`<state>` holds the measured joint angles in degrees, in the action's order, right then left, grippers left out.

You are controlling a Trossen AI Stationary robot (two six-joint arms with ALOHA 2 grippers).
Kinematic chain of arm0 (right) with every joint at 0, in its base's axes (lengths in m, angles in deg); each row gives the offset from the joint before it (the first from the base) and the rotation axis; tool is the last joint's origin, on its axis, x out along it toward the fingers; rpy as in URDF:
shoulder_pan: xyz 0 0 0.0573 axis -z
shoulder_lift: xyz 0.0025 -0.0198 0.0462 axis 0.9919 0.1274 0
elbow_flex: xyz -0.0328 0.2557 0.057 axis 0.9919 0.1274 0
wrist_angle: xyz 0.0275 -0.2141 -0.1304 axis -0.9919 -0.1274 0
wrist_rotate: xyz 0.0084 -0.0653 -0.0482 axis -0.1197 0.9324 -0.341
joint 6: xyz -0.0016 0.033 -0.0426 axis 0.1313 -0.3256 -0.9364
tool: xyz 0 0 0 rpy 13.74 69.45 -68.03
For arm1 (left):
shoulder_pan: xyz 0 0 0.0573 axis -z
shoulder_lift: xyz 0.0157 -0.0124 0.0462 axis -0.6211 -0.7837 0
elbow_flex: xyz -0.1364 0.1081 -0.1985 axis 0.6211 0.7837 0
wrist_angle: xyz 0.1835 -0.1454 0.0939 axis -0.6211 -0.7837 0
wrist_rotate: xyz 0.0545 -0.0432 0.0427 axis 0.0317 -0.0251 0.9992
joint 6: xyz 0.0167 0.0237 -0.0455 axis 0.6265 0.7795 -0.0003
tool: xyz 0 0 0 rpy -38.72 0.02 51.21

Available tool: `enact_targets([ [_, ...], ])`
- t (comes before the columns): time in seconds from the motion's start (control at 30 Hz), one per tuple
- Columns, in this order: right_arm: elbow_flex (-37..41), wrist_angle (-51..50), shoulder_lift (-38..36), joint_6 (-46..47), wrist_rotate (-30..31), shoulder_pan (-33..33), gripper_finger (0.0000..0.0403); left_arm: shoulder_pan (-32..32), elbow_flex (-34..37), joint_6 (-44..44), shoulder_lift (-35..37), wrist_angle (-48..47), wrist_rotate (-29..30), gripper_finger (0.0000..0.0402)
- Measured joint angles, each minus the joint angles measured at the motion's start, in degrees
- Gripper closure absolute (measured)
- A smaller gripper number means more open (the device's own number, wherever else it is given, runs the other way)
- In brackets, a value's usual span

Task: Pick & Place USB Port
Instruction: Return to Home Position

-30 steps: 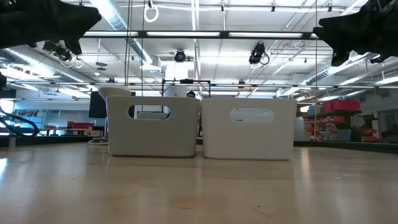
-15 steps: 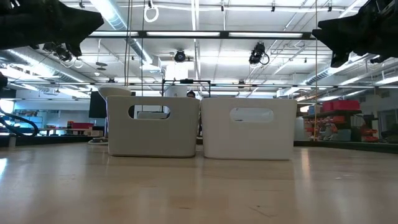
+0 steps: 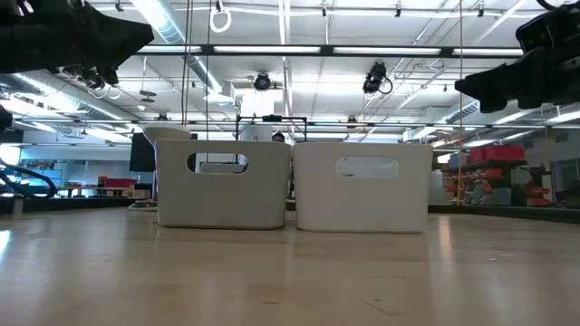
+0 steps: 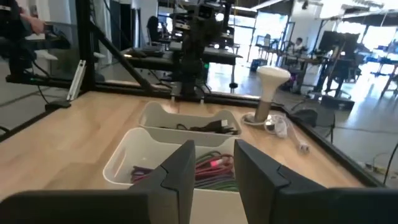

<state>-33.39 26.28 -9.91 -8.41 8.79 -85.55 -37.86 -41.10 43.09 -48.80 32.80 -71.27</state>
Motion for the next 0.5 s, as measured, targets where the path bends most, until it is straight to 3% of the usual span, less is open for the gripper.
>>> enact_targets([
  [0.5,0.00,0.03,0.47,5.57,-0.16,0.01,0.0292,0.00,0.02,0.03,-0.04,-0.06,0.01,0.0319],
])
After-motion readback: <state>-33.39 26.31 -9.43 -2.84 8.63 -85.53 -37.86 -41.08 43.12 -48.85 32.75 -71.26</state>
